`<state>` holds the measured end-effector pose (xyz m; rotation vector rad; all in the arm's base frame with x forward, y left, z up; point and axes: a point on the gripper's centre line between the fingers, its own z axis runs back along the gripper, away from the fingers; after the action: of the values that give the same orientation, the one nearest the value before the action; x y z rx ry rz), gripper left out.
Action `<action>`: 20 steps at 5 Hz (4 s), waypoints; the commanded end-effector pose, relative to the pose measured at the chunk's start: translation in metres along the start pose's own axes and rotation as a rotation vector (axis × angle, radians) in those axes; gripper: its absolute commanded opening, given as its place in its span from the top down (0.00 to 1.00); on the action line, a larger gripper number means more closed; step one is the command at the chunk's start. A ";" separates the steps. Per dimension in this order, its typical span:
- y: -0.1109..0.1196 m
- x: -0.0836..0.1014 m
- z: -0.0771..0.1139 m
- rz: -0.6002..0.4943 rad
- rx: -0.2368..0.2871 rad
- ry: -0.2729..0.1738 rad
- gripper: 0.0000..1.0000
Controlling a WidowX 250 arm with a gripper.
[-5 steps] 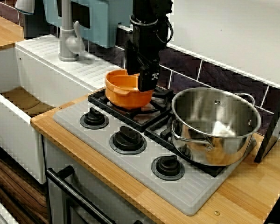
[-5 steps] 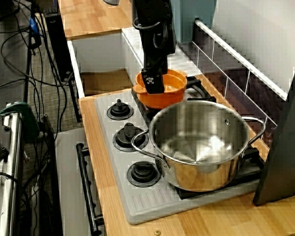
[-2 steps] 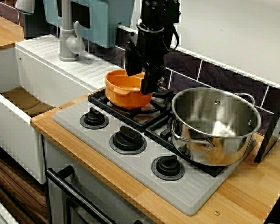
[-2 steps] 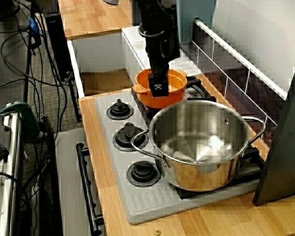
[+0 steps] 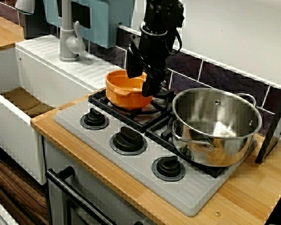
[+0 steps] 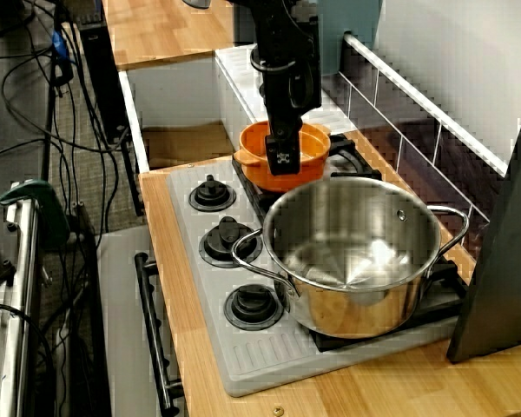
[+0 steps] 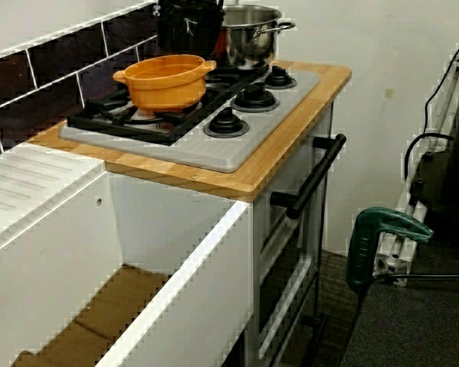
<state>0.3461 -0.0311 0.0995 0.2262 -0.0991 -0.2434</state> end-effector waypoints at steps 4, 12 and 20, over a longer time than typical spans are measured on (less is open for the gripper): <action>-0.004 0.011 -0.002 0.046 -0.046 0.061 0.00; 0.027 0.007 0.009 0.039 -0.118 0.062 1.00; 0.032 -0.006 0.045 -0.375 -0.041 -0.162 1.00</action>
<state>0.3435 -0.0065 0.1257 0.1565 -0.1368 -0.6406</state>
